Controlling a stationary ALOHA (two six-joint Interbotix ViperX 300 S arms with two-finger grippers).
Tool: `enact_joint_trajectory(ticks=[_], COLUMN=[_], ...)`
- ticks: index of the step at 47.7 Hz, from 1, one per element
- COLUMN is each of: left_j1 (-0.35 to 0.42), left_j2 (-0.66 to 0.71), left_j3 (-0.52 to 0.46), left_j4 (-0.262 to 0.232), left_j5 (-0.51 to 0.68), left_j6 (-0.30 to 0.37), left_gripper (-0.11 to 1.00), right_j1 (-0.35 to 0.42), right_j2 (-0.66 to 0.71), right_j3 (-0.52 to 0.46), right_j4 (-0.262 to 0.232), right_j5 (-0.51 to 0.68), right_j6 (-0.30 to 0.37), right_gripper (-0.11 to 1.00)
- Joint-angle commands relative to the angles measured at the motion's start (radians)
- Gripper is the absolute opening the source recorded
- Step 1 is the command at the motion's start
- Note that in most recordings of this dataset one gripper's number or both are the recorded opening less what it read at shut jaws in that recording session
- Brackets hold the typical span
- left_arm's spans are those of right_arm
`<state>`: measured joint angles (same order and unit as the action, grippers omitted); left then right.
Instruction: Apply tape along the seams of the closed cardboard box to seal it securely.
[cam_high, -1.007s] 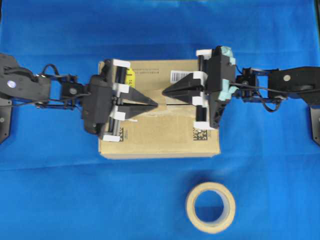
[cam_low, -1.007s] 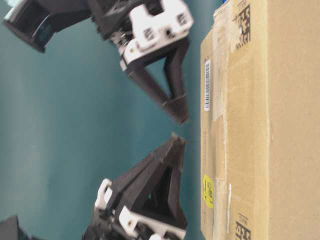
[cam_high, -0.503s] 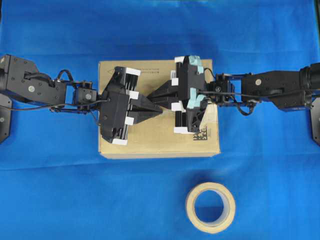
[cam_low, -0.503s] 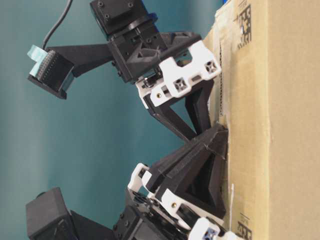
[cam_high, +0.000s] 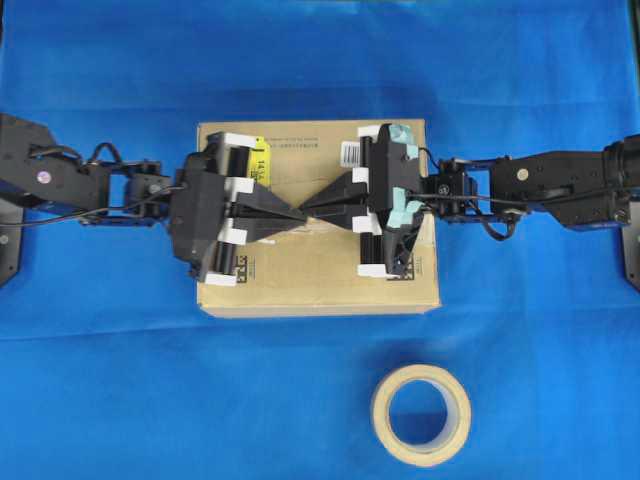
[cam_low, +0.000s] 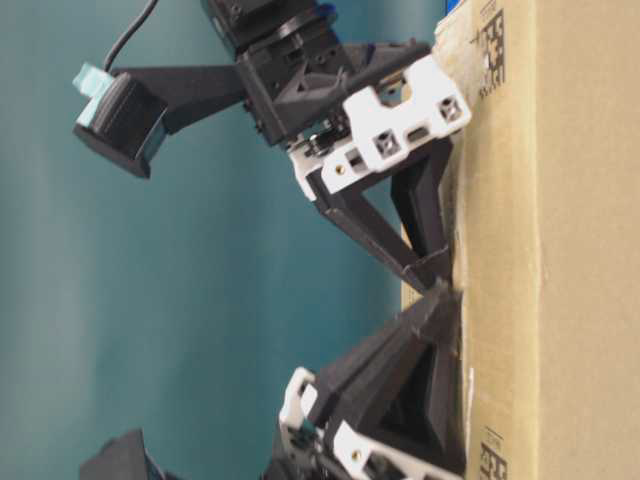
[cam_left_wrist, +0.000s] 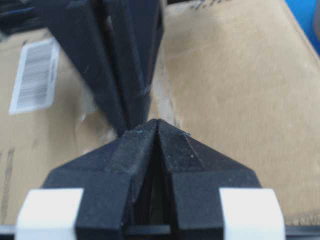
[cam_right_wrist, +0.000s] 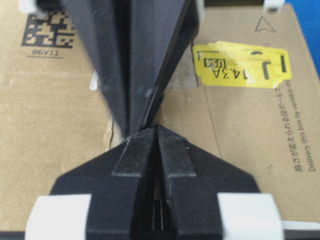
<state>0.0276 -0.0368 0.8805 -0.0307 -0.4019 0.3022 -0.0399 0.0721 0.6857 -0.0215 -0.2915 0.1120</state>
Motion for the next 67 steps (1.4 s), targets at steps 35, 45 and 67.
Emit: enact_joint_trajectory(ticks=[35,45,67], left_j1=[-0.049,-0.072,-0.066], left_j2=[-0.130,-0.273,-0.715], left_j3=[-0.014,-0.055,0.163], left_j4=[-0.009,-0.009,-0.012], left_j5=[-0.008,0.118,0.267], left_j6=[0.008,0.005,-0.061], left_gripper=[0.00,0.00,0.00], right_j1=[0.037,0.037,0.034], right_j2=[-0.229,-0.399,-0.839], right_j3=[0.103,0.107,0.287], right_j4=[0.017,0.014,0.014], right_j5=[0.034,0.112,0.324], right_j6=[-0.011,-0.012,-0.012], right_gripper=[0.00,0.00,0.00])
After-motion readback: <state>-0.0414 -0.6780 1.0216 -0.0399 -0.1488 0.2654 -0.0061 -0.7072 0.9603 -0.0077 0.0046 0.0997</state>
